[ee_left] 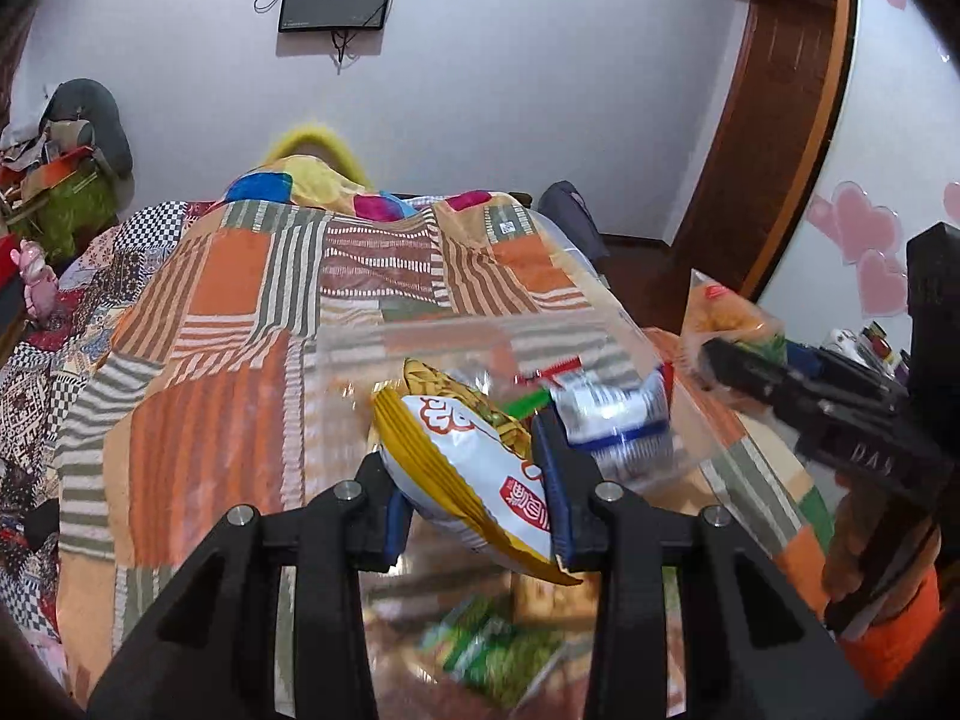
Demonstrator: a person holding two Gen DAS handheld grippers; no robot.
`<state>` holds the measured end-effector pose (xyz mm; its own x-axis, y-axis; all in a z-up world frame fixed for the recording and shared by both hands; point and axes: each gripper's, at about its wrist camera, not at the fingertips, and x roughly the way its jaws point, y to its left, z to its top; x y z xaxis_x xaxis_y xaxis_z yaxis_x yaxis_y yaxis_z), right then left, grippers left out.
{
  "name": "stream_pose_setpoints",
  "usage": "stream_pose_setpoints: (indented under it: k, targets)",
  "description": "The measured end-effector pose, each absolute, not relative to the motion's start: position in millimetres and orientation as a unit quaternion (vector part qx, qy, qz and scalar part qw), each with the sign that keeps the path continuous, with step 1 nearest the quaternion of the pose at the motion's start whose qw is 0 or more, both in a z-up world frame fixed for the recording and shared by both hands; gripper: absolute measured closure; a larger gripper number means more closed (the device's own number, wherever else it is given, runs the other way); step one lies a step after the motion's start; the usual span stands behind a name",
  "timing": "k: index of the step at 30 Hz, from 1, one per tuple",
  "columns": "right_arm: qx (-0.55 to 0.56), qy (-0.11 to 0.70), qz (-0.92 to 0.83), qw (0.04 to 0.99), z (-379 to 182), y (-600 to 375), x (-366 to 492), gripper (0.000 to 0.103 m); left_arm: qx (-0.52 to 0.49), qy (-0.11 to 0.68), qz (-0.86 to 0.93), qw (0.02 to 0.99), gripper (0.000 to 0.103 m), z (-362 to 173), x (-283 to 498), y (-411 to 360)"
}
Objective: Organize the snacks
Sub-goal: 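Drop white-yellow bag into box with left tool while right tool drops orange pastry bag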
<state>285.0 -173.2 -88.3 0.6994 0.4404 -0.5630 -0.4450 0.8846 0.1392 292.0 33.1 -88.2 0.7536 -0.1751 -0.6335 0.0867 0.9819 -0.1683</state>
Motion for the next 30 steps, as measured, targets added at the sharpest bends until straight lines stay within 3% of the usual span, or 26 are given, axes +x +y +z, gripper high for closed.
stream_pose_setpoints:
  k: [15,20,25,30]
  targets:
    - [-0.002,0.362,0.207,0.909,-117,-155,344,0.043,-0.050,0.365,-0.037,0.929,0.066,-108,370,25]
    - [-0.021,0.373,0.200,0.906,-119,-154,345,0.036,-0.059,0.371,-0.039,0.926,0.066,-116,378,26]
    - [-0.024,0.364,0.195,0.910,-108,-159,338,0.033,-0.065,0.368,-0.042,0.927,0.052,-111,371,30]
    - [-0.024,0.347,0.209,0.914,-94,-169,322,0.031,-0.063,0.352,-0.044,0.933,0.047,-93,348,37]
